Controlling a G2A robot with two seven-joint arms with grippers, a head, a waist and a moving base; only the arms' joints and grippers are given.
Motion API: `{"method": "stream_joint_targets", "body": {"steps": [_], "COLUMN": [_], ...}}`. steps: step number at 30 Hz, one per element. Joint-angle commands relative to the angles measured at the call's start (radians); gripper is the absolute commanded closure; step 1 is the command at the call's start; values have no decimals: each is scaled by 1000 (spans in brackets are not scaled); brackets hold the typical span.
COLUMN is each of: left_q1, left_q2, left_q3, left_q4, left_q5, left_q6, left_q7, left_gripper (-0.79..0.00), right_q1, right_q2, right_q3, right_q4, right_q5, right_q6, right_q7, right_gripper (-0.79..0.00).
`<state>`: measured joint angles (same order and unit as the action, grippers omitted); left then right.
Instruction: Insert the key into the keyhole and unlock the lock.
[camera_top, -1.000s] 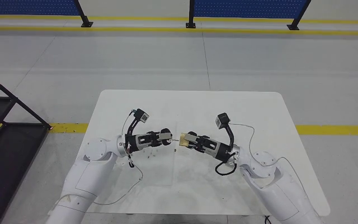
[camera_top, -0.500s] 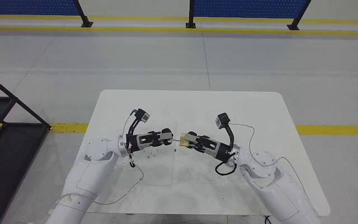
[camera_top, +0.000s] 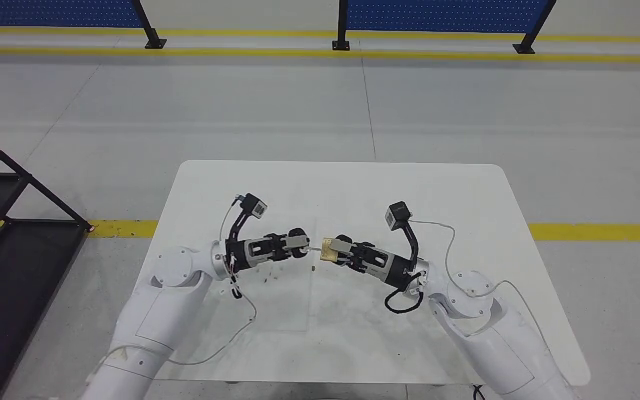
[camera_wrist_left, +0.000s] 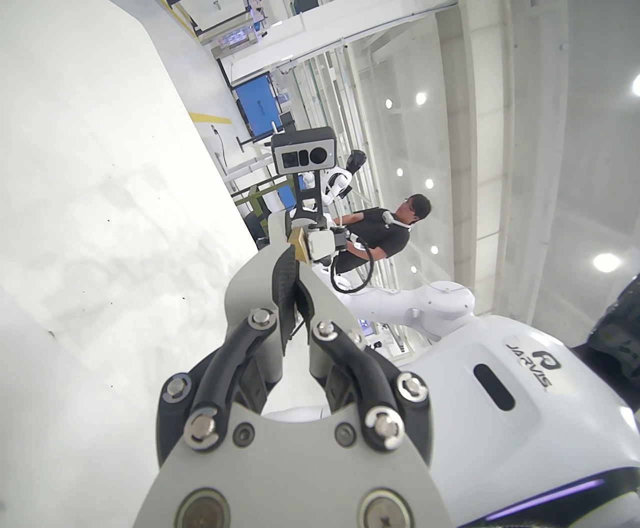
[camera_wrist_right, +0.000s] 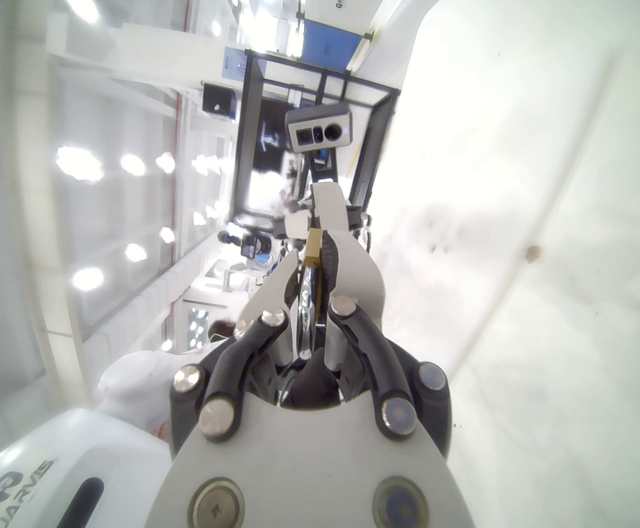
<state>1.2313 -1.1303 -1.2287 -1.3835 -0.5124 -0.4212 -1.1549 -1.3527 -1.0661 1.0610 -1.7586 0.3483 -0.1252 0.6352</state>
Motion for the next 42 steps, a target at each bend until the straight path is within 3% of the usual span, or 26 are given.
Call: {"method": "stream_joint_targets", "body": {"steps": [1, 20, 34, 42], "left_q1": [-2, -13, 57, 62], "left_q2": [0, 1, 31, 34], "left_q3": [3, 18, -96, -104], "left_q4": [2, 8, -60, -65], "left_q5": [0, -12, -14, -20], "left_q6": [1, -6, 17, 40], "left_q7": [1, 10, 3, -2], "left_gripper": [0, 0, 0, 0], "right_q1": [0, 0, 0, 0], "right_q2": [0, 0, 0, 0], "right_q3": [0, 0, 0, 0], "right_q4": [0, 0, 0, 0], "right_q5": [0, 0, 0, 0], "right_q6": [0, 0, 0, 0], "right_q7": [0, 0, 0, 0], "right_gripper": [0, 0, 0, 0]}}
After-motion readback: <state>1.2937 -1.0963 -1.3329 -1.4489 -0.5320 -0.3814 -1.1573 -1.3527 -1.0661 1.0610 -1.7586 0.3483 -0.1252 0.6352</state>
